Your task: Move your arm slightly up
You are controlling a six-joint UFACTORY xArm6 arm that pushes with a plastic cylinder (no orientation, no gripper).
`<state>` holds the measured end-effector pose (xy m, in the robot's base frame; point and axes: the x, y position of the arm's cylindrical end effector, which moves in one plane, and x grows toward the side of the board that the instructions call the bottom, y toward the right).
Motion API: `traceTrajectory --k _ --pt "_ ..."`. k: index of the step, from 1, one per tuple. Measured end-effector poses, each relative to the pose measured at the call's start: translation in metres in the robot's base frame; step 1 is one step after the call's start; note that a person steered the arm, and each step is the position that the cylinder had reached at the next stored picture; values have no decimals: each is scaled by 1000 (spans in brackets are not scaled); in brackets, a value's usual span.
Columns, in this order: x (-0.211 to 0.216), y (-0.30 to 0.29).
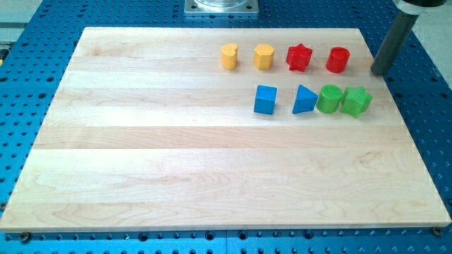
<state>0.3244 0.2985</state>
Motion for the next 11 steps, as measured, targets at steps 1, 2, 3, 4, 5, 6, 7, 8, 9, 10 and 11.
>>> traceTrajectory --k 1,2,3,4,5,6,7,8,9,10,11 --pt "-1 9" --pt "-1 10" --pt "-4 10" --pt "-4 10" --pt "-5 10" --pt "-7 10" --pt "-10 10" --pt "-13 10" --pt "-15 10" --pt "-15 10" --pt "-15 10"
